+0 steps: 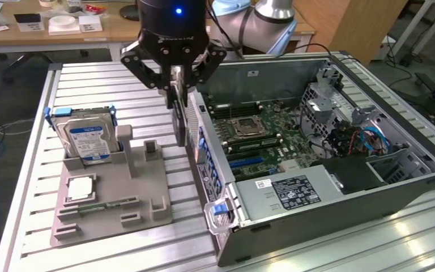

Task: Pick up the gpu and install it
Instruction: 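Pick up the gpu and move the gpu toward the slot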

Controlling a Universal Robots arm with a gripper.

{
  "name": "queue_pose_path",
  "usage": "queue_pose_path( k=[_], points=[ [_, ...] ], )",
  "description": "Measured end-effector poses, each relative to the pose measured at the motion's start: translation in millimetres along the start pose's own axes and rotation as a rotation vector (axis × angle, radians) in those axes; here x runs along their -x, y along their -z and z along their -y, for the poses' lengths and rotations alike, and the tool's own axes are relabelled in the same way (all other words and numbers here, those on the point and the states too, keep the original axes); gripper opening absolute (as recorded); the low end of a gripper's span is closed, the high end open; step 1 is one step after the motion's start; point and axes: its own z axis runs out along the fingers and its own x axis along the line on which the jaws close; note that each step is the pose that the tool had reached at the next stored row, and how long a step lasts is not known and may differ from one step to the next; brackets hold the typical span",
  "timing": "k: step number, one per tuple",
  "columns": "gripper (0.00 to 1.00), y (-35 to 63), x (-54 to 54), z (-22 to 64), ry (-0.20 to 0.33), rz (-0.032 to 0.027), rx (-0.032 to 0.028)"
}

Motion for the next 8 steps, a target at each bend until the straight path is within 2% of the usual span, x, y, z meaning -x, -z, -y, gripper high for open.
queue_pose_path(
  k=[8],
  points=[
    [0.27, -0.7, 30.0, -0.7, 0.000, -0.0001, 0.0044]
  ],
)
